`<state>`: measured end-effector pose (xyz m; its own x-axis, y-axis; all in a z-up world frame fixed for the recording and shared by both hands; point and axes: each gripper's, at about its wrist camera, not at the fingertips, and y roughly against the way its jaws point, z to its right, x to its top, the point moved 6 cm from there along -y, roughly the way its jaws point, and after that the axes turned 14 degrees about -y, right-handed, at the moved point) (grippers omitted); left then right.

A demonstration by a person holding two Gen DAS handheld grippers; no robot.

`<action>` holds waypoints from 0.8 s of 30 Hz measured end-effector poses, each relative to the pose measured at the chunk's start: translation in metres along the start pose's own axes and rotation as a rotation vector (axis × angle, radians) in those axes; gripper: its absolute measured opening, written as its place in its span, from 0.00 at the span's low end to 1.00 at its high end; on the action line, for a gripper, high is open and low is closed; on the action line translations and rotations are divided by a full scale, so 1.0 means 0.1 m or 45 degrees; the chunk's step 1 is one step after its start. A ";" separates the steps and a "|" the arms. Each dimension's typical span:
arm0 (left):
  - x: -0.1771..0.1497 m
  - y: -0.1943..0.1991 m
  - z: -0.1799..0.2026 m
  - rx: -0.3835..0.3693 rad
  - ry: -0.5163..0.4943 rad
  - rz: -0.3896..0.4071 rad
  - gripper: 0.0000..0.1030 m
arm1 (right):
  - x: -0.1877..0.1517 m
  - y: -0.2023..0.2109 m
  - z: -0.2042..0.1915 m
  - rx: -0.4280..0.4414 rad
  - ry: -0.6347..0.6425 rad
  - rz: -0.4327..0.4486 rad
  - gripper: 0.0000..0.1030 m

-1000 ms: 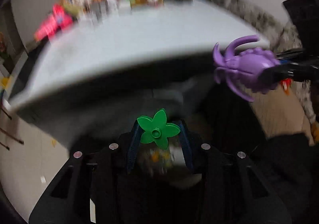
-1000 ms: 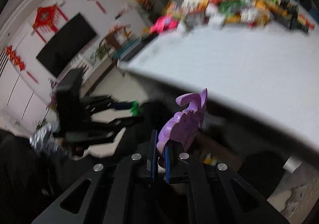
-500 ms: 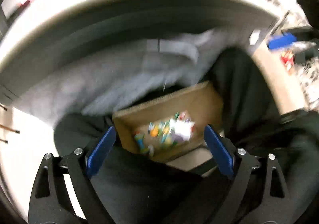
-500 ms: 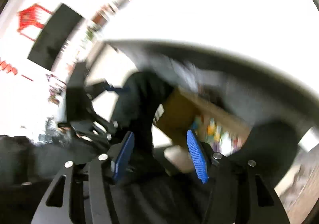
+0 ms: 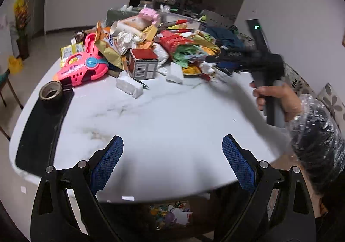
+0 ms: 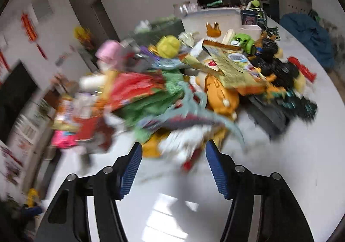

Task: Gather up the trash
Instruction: 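Grasp red square box with left tool while right tool grasps white tissue, drop both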

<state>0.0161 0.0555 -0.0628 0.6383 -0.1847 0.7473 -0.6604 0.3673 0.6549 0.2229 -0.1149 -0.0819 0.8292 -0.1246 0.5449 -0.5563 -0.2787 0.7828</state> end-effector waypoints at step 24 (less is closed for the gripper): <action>1.02 -1.75 -0.79 0.376 0.105 -0.249 0.50 | -1.20 1.30 0.83 0.353 -0.172 0.047 0.17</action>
<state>0.2277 0.0445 -0.1103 0.7857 -0.1470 0.6009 -0.6007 0.0511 0.7979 0.0556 -0.2158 -0.0702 0.8189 -0.2594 0.5121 -0.5654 -0.5185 0.6415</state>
